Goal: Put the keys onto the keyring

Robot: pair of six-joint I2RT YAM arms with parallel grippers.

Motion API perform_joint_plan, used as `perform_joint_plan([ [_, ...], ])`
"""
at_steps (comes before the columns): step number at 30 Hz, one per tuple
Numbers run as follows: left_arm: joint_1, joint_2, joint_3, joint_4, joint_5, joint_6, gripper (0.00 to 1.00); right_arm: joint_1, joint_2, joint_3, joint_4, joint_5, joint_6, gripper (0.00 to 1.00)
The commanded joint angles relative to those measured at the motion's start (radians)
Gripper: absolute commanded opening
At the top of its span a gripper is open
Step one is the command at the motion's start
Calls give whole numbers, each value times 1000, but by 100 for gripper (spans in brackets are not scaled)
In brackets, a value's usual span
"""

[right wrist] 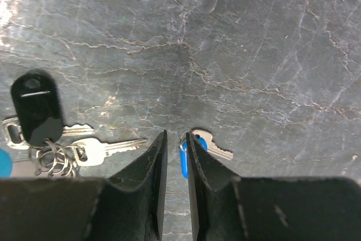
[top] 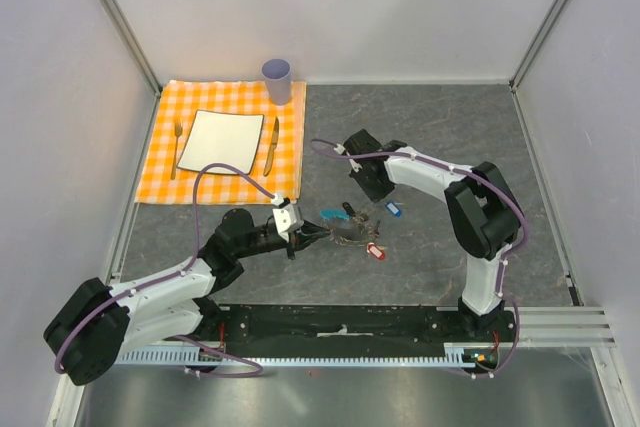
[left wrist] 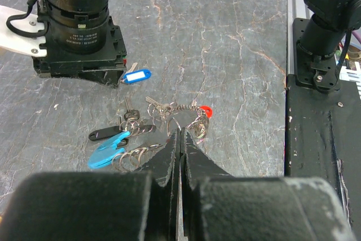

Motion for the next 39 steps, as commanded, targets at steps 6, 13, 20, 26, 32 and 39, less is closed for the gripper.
perform_joint_plan([
  [6, 1, -12, 32, 43, 0, -7, 2, 36, 71, 100, -107, 143, -13, 27],
  [13, 0, -12, 32, 43, 1, -8, 2, 52, 103, 115, -125, 152, -18, 26],
  [20, 0, -12, 32, 41, 3, -10, 2, 62, 129, 124, -157, 184, -18, 26],
  [26, 0, -9, 34, 44, 6, -10, 2, 72, 141, 130, -159, 200, -21, 24],
  [32, 0, -3, 35, 49, 9, -13, 2, 78, 154, 141, -157, 215, -25, 21],
  [39, 0, 12, 37, 58, 17, -18, 2, 89, 164, 156, -159, 241, -28, 14],
])
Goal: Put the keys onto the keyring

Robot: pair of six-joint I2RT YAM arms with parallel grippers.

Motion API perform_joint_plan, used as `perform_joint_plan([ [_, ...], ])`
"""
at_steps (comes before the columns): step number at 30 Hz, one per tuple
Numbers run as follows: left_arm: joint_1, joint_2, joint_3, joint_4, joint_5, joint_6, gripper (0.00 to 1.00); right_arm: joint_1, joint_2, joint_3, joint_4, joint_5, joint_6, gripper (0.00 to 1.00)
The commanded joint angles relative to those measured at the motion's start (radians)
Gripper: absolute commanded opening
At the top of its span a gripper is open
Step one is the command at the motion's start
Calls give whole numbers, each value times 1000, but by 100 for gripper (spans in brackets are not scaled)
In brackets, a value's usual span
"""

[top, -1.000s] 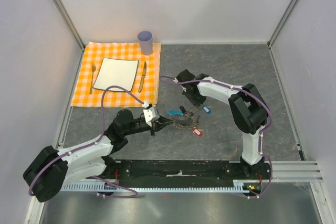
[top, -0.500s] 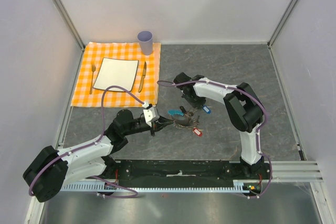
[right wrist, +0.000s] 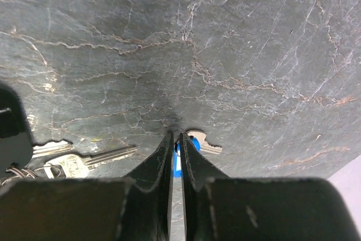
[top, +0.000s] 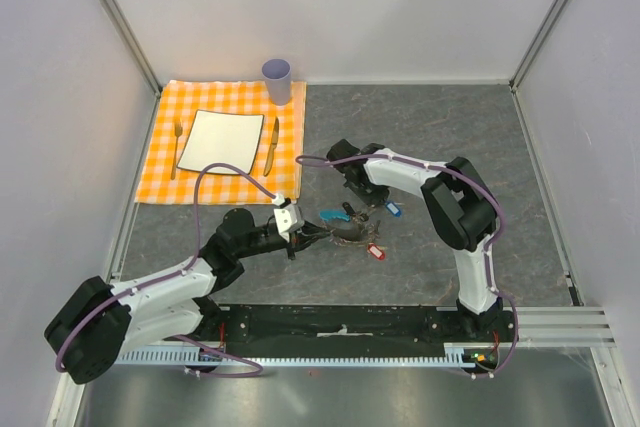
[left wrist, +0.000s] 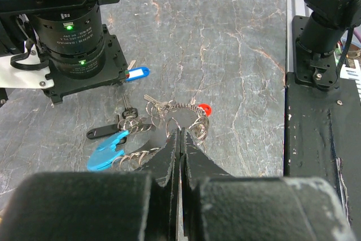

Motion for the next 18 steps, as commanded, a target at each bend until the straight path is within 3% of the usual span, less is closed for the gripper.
perform_joint_plan([
  [1, 0, 5, 37, 57, 11, -17, 2, 13, 16, 42, -4, 44, -8, 13],
  [7, 0, 18, 38, 61, 14, -17, 2, 16, -30, 21, 13, 69, -13, 0],
  [18, 0, -4, 45, 51, 37, 18, 2, 16, -361, -186, 184, -40, -66, 0],
])
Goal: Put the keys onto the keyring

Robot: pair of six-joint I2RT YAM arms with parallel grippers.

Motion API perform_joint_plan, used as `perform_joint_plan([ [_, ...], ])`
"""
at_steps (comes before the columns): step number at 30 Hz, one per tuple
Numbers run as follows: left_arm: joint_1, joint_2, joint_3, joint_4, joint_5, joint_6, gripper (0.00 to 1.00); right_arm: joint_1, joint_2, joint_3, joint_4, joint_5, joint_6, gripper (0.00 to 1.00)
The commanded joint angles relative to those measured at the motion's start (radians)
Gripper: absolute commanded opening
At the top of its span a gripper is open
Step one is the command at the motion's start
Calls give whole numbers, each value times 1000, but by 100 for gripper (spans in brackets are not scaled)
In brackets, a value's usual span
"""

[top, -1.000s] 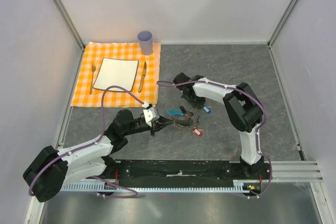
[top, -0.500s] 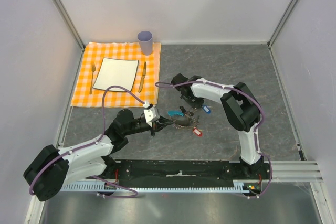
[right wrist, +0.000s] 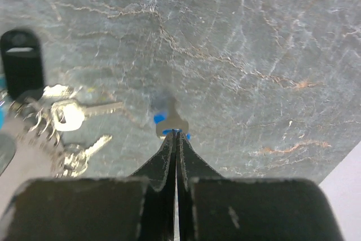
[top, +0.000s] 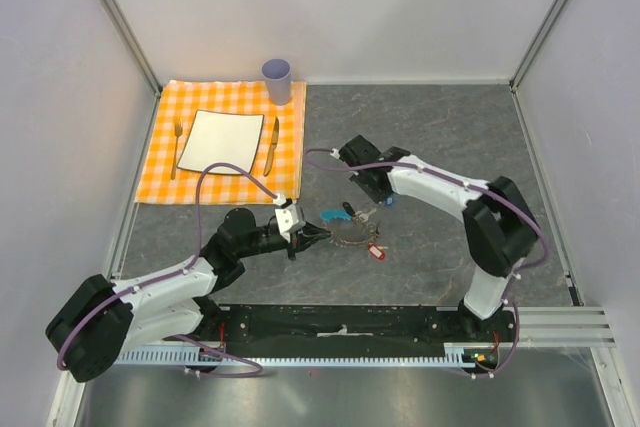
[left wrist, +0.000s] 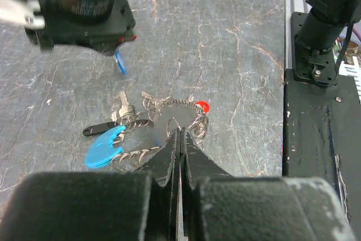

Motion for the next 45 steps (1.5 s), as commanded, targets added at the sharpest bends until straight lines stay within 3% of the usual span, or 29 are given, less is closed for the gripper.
perform_joint_plan([
  [1, 1, -23, 46, 48, 34, 27, 2, 4, -221, -84, 140, -78, -47, 0],
  [10, 4, -29, 72, -21, 86, 122, 2, 4, -668, -371, 389, -421, -151, 0],
  [16, 7, -23, 99, -52, 155, 176, 2, 4, -874, -503, 486, -662, -222, 0],
  [24, 7, 0, 171, -87, 258, 225, 2, 4, -945, -557, 533, -921, -286, 0],
  [35, 9, -3, 185, -135, 284, 268, 2, 5, -912, -557, 532, -1112, -332, 0],
  [39, 10, 6, 149, -92, 197, 214, 2, 5, -902, -560, 533, -1069, -329, 0],
  [45, 10, -40, 38, -119, -50, -32, 2, 5, -903, -570, 548, -1018, -308, 0],
])
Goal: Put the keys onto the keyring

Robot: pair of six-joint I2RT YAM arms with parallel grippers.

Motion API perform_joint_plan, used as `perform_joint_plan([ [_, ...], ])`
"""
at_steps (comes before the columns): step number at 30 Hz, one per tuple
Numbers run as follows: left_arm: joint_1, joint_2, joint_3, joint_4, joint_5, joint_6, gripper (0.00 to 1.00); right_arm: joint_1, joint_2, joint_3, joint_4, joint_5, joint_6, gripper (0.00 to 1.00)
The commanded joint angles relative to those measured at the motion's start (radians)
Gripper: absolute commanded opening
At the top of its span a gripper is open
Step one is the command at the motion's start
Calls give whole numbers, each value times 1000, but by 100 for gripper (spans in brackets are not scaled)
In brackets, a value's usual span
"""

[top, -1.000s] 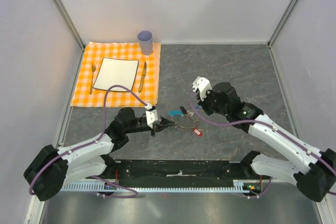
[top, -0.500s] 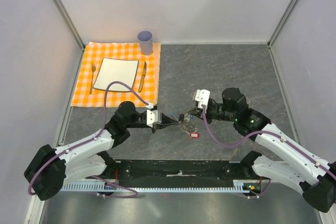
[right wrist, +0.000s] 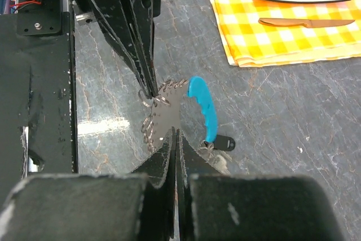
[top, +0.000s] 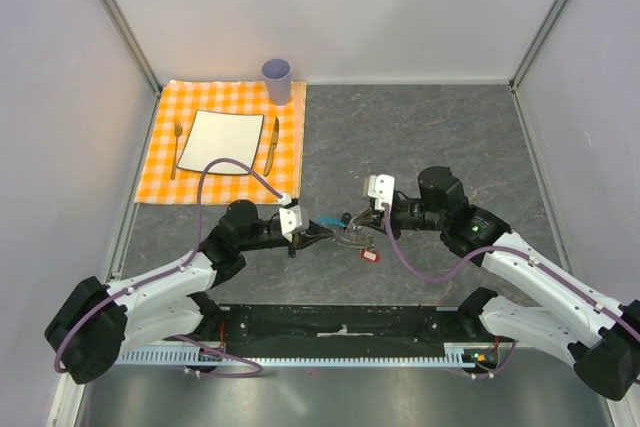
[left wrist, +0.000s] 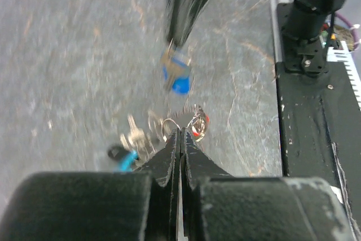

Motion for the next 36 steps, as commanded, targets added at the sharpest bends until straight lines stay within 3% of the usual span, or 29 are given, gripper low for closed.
perform_joint_plan([
  [1, 2, -44, -80, -46, -206, -243, 2, 5, 0, -17, 60, 5, 6, 0],
  [7, 2, -167, -165, -155, -286, -440, 2, 5, -3, -31, 89, -12, 34, 0],
  [10, 2, -103, -166, -145, -314, -373, 2, 4, -8, -37, 105, -19, 45, 0],
  [13, 10, 81, -102, -74, -289, -273, 2, 5, -14, -38, 108, -16, 52, 0],
  [16, 41, 293, 19, 22, -170, -231, 2, 5, -25, -40, 105, 6, 54, 0],
  [22, 55, 571, 237, 46, 56, -262, 2, 5, -29, -43, 88, 42, 51, 0],
  [36, 53, 396, 122, -338, -292, -316, 2, 5, 20, -37, 86, 36, 58, 0],
])
